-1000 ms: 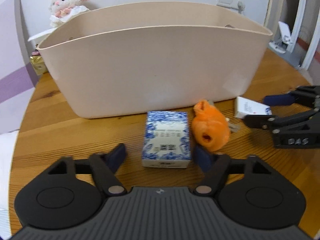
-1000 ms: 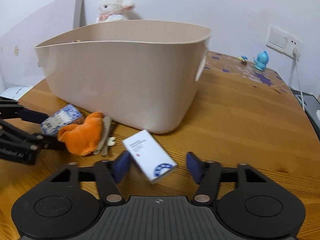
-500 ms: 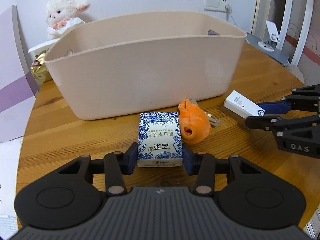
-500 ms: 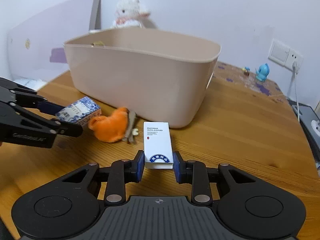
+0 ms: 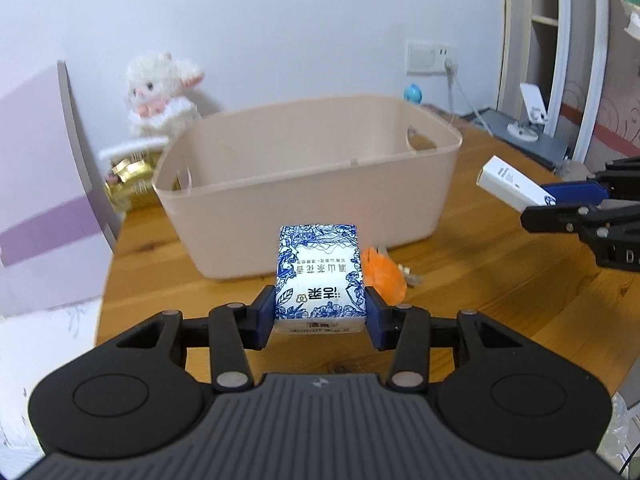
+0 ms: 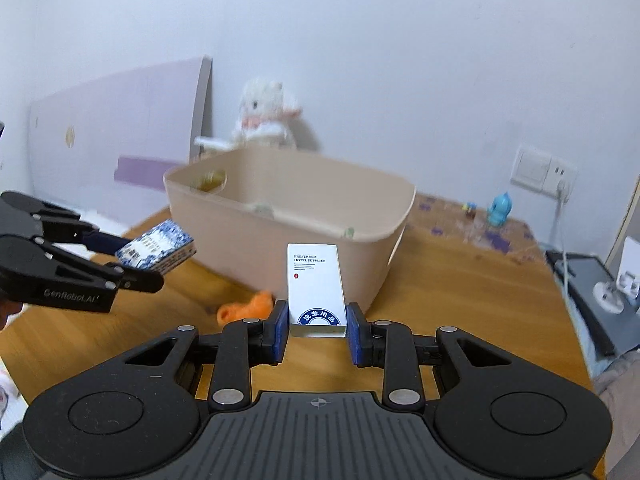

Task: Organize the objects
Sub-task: 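Lift both boxes and carry them over the bin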

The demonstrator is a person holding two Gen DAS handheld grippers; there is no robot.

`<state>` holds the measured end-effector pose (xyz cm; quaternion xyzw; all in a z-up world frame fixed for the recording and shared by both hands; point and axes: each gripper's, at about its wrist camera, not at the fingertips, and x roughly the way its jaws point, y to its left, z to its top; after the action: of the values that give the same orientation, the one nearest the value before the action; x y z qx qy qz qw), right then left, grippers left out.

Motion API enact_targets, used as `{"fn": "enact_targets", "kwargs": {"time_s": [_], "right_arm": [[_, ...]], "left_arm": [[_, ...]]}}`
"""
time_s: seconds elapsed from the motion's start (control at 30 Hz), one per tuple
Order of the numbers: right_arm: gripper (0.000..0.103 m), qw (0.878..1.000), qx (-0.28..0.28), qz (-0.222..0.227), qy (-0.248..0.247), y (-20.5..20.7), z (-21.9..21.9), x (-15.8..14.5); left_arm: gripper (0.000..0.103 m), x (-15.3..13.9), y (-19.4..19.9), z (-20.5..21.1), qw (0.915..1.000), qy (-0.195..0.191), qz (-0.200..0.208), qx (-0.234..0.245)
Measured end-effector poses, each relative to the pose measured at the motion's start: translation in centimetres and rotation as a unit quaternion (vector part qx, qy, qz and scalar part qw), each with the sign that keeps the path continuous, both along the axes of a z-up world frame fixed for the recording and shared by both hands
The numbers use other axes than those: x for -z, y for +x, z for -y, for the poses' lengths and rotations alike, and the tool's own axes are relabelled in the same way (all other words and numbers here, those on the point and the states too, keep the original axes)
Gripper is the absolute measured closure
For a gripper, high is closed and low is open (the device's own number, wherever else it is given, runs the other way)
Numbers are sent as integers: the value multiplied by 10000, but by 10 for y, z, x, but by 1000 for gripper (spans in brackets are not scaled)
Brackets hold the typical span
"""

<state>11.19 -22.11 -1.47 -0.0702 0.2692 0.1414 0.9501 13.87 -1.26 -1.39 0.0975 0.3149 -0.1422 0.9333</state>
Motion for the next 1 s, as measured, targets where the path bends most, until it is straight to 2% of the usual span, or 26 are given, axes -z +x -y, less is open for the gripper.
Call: {"fn": "enact_targets", "kwargs": {"time_s": [0.27, 0.5, 0.73, 0.87, 1.0], "right_arm": [[75, 9986, 61, 498, 136, 10, 0, -43], [74, 9969, 172, 732, 214, 42, -1, -61], [74, 9976, 337, 576, 158, 88, -8, -56], [74, 9981, 450, 419, 70, 113, -12, -42], [74, 9986, 486, 203, -85, 138, -18, -21]], "left_arm": [[55, -41, 5, -2, 9989, -26, 454, -116], [55, -57, 37, 1, 9975, 4, 622, -323], [55, -46, 93, 16, 9971, 82, 457, -607], [55, -33, 124, 19, 9964, 31, 242, -810], [55, -17, 145, 26, 9953, 193, 110, -939]]}}
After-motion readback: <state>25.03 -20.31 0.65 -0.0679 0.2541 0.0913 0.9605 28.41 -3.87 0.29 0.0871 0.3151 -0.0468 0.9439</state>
